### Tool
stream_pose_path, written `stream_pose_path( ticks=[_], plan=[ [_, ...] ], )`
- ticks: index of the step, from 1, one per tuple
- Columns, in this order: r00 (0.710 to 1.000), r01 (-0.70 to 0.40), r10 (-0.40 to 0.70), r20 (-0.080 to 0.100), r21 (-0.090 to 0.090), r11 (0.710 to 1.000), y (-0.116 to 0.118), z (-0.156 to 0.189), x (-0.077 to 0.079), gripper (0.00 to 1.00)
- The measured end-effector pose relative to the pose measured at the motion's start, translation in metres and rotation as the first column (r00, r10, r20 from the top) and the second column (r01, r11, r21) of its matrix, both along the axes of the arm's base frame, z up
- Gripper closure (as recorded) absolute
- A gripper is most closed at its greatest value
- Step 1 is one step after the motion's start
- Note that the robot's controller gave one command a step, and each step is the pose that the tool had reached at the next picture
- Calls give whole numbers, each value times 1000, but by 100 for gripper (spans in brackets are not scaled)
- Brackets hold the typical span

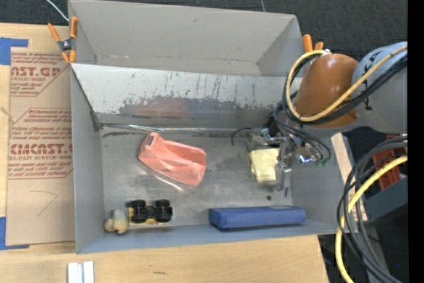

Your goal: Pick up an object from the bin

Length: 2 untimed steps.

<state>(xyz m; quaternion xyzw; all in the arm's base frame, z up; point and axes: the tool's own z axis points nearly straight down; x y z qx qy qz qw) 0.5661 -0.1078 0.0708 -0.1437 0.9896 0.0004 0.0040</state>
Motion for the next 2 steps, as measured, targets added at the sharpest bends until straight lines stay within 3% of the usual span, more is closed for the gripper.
stream_pose_path(
  ticks=[1,2],
  plan=[
    [907,422,-422,-3,4,907,-6,1,-14,100],
    [907,422,-422,-2,4,907,-6,1,-14,100]
  ],
)
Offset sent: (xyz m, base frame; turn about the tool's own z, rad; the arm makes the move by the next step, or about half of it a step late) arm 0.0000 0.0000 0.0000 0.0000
